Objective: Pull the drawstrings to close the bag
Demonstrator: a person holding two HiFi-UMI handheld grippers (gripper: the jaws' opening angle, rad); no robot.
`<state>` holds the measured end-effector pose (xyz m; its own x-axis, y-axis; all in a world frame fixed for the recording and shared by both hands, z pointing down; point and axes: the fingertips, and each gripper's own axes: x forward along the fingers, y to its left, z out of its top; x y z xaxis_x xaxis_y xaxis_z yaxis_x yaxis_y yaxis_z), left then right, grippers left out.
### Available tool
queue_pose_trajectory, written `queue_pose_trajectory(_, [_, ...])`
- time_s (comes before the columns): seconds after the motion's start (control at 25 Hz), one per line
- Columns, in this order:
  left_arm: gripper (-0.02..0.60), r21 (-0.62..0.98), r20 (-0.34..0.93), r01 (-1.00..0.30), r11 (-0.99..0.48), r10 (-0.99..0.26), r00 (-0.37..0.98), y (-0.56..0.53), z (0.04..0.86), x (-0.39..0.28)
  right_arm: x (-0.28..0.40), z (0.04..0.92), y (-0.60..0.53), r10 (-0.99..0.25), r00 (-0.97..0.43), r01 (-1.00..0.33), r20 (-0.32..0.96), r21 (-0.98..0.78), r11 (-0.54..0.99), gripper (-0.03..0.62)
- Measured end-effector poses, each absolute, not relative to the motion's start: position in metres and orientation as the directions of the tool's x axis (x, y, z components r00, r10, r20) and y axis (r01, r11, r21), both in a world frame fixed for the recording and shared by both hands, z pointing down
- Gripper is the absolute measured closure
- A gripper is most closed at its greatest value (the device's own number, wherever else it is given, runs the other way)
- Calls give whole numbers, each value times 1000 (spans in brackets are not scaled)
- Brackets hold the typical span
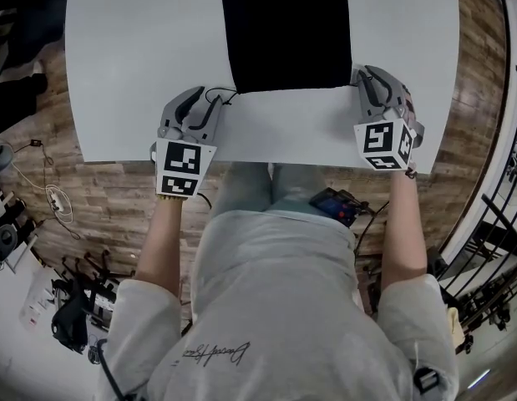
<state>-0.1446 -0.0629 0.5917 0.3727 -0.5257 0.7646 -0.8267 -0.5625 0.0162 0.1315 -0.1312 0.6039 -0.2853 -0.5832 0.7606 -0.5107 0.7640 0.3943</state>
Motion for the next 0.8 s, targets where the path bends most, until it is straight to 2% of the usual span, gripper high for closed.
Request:
queue_pose_trajectory(0.12, [445,-26,780,-814,-581,-521,347,-63,595,-148,130,600,-131,-595,-291,-522,749,396,755,553])
queue_pose_trajectory(0.56, [437,-113,824,-781,-614,-498,272,-69,613,-147,129,594,-130,-610,-304,-548,732,390,740,557])
queue_pose_trajectory(0.8, [442,-175,804,-797,-578,-552,223,-73,613,-149,130,592,-130,-612,-304,-559,730,384,735,559])
